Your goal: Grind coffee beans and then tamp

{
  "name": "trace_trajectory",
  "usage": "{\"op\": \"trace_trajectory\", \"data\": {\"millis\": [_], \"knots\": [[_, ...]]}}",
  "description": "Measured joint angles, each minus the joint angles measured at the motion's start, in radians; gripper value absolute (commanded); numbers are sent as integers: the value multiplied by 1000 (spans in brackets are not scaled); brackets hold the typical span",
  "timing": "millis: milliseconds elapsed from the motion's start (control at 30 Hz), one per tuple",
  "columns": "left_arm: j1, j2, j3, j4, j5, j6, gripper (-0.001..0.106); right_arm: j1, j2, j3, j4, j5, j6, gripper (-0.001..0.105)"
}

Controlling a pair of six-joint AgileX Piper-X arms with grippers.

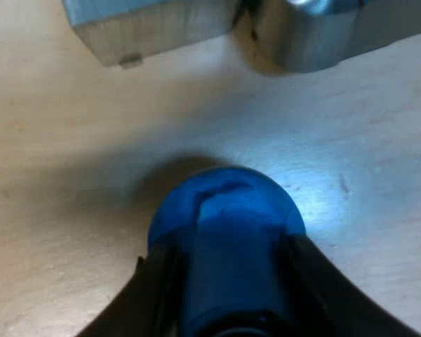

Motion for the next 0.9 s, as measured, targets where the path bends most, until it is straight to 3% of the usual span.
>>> {"op": "trace_trajectory", "data": {"millis": [400,433,467,500,567,667,767,900], "knots": [[0,130,0,-79,-35,0,3,0,0,0,0,0,0,75],[0,130,0,-83,-35,0,7,0,0,0,0,0,0,75],[0,130,0,-90,-35,0,19,0,0,0,0,0,0,75],[0,130,0,-97,-35,0,21,0,0,0,0,0,0,75],[0,130,0,-99,-35,0,46,0,0,0,0,0,0,75],[0,130,0,-99,-35,0,70,0,0,0,0,0,0,75],[0,130,0,-99,-35,0,81,0,0,0,0,0,0,75],[0,130,-2,-95,-35,0,81,0,0,0,0,0,0,75]]}}
